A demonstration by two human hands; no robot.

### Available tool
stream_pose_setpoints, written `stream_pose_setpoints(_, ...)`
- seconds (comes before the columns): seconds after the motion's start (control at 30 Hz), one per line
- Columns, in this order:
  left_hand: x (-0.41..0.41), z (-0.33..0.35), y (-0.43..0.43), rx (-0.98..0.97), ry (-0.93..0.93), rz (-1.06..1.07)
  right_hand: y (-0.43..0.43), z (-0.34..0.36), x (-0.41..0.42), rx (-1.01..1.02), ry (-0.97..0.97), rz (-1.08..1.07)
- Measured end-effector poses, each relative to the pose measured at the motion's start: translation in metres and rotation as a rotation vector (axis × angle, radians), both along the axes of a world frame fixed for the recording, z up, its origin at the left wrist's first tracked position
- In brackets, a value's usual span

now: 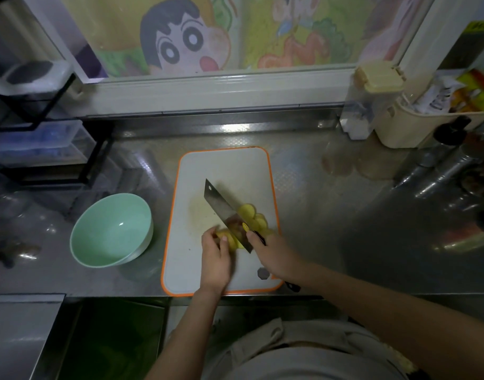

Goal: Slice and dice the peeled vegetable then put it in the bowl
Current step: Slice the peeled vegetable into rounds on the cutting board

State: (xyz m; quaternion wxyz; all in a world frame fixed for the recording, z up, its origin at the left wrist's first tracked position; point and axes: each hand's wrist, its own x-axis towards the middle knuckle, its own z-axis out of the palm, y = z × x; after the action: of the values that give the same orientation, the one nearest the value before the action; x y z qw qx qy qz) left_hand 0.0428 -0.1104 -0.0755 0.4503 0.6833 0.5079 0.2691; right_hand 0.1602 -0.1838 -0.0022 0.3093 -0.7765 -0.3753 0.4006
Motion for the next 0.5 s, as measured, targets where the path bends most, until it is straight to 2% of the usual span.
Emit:
stream_pose_setpoints(0.1, 0.004, -0.002, -0.002, -0.014, -0.006, 0.033, -0.007, 0.010, -0.002, -0.010, 0.052, -0.007)
stream_pose_setpoints(0.3, 0.007, -0.001, -0.006, 0.043, 0.005, 0.035, -0.013, 0.017, -0.001, -0.087, -0.019, 0.074)
stream_pose_setpoints(0.5, 0.009, 0.004, -0.006, 0.042, 0.011, 0.025, -0.016, 0.013, -0.001, -0.170, -0.178, 0.154)
